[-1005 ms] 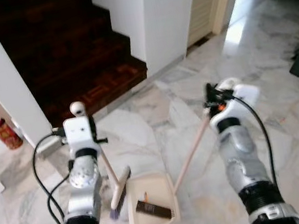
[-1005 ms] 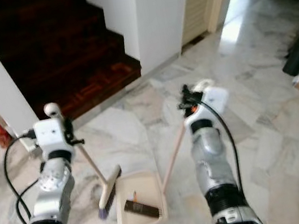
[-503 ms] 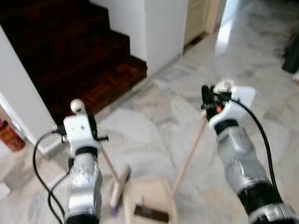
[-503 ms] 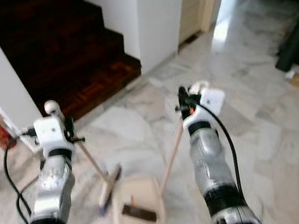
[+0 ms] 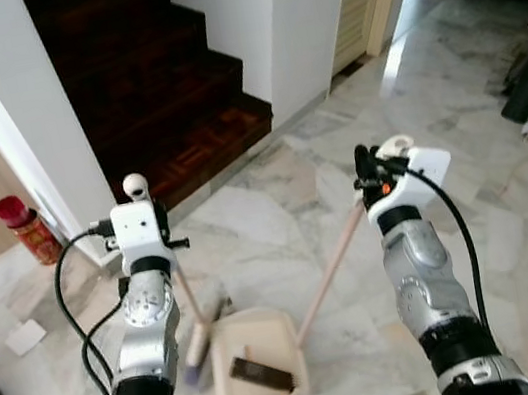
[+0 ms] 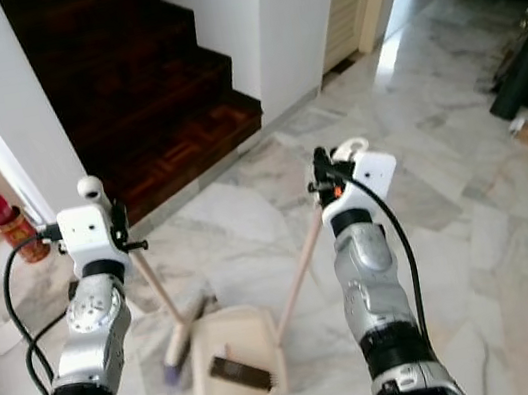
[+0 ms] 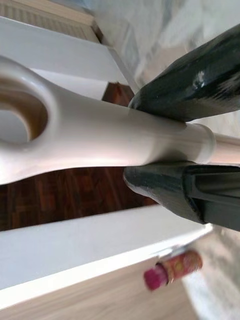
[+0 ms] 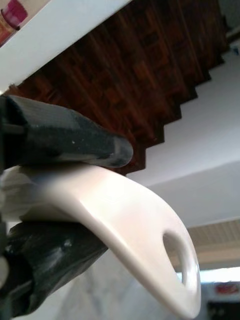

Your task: Sweep floor

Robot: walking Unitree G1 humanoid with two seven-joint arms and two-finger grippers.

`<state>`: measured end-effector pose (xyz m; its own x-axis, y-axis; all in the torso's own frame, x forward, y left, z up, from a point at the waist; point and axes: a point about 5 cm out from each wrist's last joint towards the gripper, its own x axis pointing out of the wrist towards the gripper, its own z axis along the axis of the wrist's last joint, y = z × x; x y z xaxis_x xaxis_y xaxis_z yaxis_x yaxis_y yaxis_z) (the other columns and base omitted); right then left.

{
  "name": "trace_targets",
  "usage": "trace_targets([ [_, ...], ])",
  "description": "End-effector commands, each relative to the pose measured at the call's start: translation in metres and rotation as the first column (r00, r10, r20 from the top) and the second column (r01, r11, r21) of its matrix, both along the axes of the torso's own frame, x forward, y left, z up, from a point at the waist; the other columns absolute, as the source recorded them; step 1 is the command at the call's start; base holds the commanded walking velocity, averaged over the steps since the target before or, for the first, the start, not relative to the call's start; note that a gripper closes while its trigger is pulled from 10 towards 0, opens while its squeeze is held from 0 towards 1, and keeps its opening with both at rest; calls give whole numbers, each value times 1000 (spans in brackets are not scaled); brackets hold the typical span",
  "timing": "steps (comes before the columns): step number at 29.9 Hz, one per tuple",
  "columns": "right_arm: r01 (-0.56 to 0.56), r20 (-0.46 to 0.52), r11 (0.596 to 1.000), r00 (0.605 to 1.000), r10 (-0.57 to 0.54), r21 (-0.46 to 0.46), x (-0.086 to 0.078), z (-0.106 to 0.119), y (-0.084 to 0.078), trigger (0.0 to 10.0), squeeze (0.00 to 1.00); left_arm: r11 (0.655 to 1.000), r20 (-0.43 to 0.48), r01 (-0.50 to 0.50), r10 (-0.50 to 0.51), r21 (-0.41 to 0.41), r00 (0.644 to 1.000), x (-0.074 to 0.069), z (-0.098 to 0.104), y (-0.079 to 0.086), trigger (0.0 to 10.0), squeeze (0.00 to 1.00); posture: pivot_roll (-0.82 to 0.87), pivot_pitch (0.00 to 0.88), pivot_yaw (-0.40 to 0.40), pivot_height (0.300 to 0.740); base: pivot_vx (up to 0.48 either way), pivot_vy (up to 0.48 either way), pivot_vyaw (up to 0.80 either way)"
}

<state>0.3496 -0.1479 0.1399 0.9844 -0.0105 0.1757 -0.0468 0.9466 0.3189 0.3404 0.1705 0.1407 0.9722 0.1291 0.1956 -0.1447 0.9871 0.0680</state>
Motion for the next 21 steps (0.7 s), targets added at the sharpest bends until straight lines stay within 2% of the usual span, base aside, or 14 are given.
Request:
trace_targets([
  [1, 37, 31, 999, 999, -38, 20, -1, 6, -10, 10000, 0, 1000, 47, 25, -25, -1, 999, 2, 11, -9, 10000, 0, 24, 21, -63, 740, 0, 375, 0],
  [21, 42, 30, 999, 999, -42, 13, -1, 5, -11, 10000, 0, 1000, 46, 18, -18, -7, 999, 2, 11, -7, 10000, 0, 23, 26, -67, 740, 0, 376, 0],
])
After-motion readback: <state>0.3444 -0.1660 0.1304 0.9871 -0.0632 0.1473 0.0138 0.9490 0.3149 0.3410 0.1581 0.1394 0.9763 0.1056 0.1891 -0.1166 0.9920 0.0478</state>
